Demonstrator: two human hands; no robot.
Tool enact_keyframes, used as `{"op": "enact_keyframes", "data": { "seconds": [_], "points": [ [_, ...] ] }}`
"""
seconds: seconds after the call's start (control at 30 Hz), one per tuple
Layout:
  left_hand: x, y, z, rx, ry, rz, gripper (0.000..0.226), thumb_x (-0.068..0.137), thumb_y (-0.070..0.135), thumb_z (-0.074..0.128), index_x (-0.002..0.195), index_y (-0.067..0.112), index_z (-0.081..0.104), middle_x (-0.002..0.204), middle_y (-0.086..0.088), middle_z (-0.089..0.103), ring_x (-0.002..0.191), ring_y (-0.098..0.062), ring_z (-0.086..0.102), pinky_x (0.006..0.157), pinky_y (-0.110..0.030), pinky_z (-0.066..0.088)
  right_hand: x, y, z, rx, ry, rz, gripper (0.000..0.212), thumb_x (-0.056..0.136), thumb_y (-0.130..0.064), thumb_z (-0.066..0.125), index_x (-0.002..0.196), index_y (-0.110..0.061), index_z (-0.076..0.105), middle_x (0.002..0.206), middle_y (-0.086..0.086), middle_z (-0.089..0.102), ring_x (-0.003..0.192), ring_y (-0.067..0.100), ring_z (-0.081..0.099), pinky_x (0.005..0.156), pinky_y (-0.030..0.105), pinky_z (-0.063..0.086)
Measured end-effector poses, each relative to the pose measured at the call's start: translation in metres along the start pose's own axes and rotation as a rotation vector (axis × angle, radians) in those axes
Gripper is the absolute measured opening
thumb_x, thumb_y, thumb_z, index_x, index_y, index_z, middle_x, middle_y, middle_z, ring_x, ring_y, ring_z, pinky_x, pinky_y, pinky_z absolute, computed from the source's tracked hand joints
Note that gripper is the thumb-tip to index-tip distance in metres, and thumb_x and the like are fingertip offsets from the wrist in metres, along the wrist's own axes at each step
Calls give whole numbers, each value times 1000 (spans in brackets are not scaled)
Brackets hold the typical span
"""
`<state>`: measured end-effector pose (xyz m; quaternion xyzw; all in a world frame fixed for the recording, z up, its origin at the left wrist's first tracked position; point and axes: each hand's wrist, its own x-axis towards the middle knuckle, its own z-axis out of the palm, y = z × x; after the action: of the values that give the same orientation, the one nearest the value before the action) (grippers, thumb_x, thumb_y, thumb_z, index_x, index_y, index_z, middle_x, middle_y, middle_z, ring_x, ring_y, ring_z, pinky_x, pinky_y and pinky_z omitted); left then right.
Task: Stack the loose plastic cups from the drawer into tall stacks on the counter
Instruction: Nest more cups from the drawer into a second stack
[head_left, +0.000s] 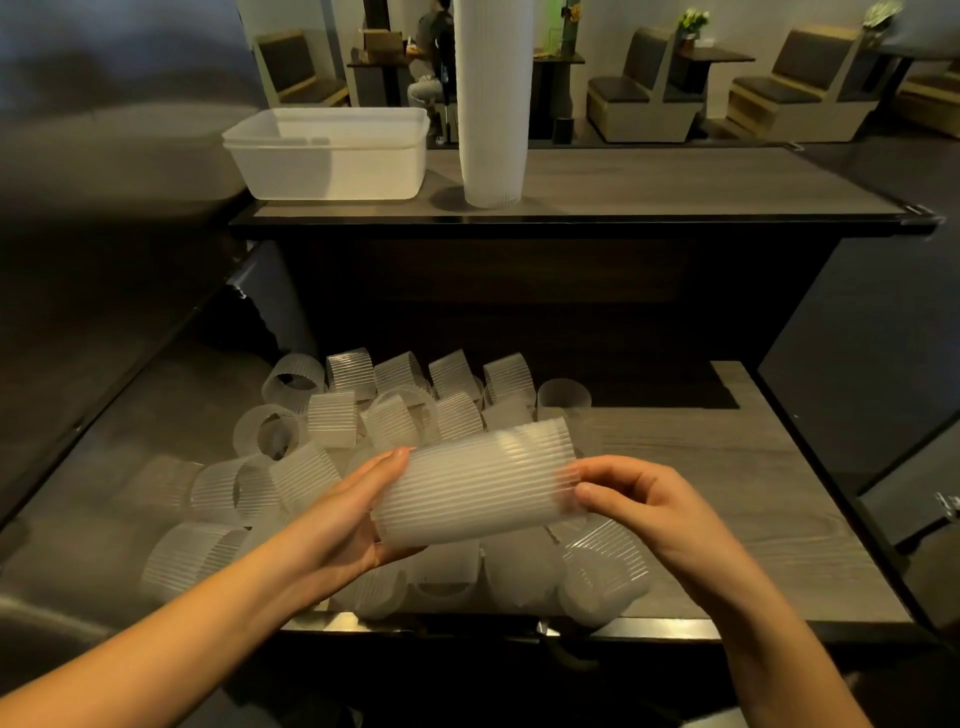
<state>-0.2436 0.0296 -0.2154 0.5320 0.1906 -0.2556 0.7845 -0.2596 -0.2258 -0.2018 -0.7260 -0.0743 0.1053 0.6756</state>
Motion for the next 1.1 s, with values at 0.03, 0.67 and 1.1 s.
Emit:
{"op": "enact_keyframes", "data": {
  "seconds": [0.03,0.67,1.1],
  "points": [
    [0,0,-1,6,7,5,51,67,35,63,116,18,60,128,-15,53,114,-33,54,76,-40,57,0,1,-1,-42,3,0,21,83,-5,57,89,-20,68,88,-9,73,85,1,65,73,12,49],
    [4,3,-7,-20,4,6,56,68,35,61,120,15,57,128,-15,53,115,-33,54,71,-36,58,-1,72,-42,-720,102,366,11,80,-27,69,83,-25,58,82,-9,62,81,6,58,68,10,40],
    [10,5,-10,-17,3,11,54,69,34,61,120,14,58,123,-13,56,109,-30,56,72,-36,58,-3,61,-42,-226,103,389,16,86,-7,58,73,-8,68,64,2,59,60,10,48,55,12,39]
  ]
}}
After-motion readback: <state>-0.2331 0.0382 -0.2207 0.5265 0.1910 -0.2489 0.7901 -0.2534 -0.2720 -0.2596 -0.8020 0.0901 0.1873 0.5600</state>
